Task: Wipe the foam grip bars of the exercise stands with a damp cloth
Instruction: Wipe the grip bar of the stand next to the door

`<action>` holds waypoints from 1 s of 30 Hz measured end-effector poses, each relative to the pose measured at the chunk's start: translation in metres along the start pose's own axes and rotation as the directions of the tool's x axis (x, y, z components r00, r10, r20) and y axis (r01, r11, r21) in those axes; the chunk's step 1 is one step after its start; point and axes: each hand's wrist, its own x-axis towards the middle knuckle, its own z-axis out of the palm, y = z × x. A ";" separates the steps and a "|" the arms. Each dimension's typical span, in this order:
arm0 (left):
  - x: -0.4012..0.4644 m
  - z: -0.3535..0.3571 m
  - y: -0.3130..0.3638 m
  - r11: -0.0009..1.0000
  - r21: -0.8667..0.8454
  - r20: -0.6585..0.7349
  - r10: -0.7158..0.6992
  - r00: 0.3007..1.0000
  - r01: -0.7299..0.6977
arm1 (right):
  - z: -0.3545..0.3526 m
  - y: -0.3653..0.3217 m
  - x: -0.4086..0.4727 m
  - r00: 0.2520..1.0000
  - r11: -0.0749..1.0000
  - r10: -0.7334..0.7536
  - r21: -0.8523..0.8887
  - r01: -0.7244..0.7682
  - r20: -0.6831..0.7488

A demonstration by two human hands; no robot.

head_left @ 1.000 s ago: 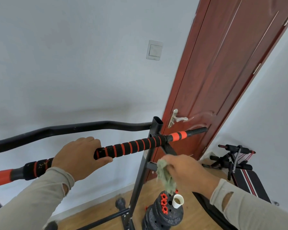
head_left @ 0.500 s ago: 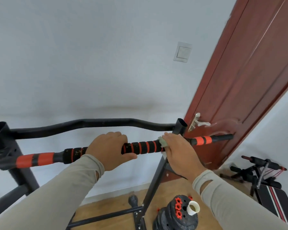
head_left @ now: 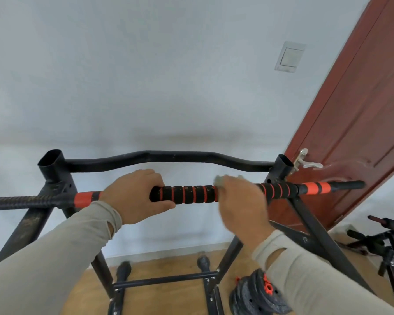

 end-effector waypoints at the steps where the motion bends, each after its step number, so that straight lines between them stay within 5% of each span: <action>1: 0.000 0.001 -0.001 1.000 0.001 -0.003 0.001 1.000 -0.001 | 0.007 -0.023 0.000 0.999 0.999 -0.040 0.036 0.040 -0.006; 5: 0.001 0.003 -0.002 1.000 0.001 -0.014 -0.001 1.000 0.001 | 0.030 -0.072 -0.006 0.985 0.974 -0.153 0.159 0.163 -0.075; 9: 0.000 0.002 -0.002 1.000 0.014 0.002 -0.001 1.000 0.001 | 0.017 -0.018 -0.003 0.930 0.928 -0.367 0.051 0.368 -0.033; 12: -0.001 0.003 -0.002 1.000 0.018 -0.004 -0.011 1.000 0.011 | -0.004 0.032 0.006 0.965 0.960 -0.216 -0.149 0.238 0.147; 15: -0.002 0.002 -0.001 1.000 0.011 -0.001 -0.016 1.000 0.016 | -0.020 0.039 0.008 0.989 0.938 -0.041 -0.335 0.088 0.145; 22: -0.001 0.001 0.001 0.999 -0.008 0.012 -0.044 0.999 0.044 | 0.012 -0.066 0.004 0.986 0.986 -0.159 0.037 0.160 -0.045; 30: -0.004 -0.015 0.000 0.996 -0.034 0.117 -0.081 0.990 0.085 | 0.035 -0.043 0.008 0.954 0.949 -0.274 0.128 0.288 -0.119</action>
